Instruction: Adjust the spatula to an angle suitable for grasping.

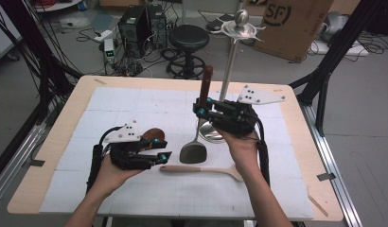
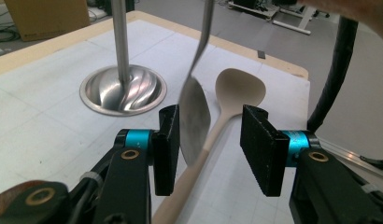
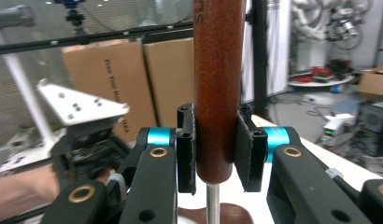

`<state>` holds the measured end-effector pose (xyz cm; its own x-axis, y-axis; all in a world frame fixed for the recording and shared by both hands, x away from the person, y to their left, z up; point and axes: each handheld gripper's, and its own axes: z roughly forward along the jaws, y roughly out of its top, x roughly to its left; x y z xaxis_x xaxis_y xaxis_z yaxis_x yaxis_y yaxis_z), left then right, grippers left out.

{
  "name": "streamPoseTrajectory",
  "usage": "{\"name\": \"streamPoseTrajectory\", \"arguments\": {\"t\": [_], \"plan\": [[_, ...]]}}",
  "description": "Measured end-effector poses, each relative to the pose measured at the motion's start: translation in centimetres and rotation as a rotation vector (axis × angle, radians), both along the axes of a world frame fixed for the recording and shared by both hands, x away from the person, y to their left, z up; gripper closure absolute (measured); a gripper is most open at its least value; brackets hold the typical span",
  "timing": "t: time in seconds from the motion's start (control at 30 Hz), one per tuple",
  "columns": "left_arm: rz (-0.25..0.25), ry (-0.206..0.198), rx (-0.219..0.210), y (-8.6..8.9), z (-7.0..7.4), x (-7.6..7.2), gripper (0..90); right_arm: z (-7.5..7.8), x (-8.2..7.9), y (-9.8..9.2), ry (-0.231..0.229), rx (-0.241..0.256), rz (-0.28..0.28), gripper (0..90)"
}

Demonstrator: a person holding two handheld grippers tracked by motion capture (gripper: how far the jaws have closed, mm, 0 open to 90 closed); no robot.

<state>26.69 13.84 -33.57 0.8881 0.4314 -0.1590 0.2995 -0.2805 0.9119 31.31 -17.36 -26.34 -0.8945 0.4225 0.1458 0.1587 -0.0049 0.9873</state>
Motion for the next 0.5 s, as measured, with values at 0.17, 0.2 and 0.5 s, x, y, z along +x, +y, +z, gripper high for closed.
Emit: {"name": "streamPoseTrajectory", "arguments": {"t": [0.17,0.2,0.5], "plan": [[0.021,0.002,0.021,0.7,-0.5,-0.2,52.9,0.8,1.0,-1.0,-0.002,-0.009,-0.053,72.9],[0.023,0.003,0.025,0.9,-0.6,-0.2,52.1,1.0,1.3,-1.2,-0.003,-0.010,-0.067,72.9],[0.043,0.010,0.030,1.8,-1.0,0.0,49.0,1.8,2.7,-2.5,0.002,-0.015,-0.139,72.8]]}}
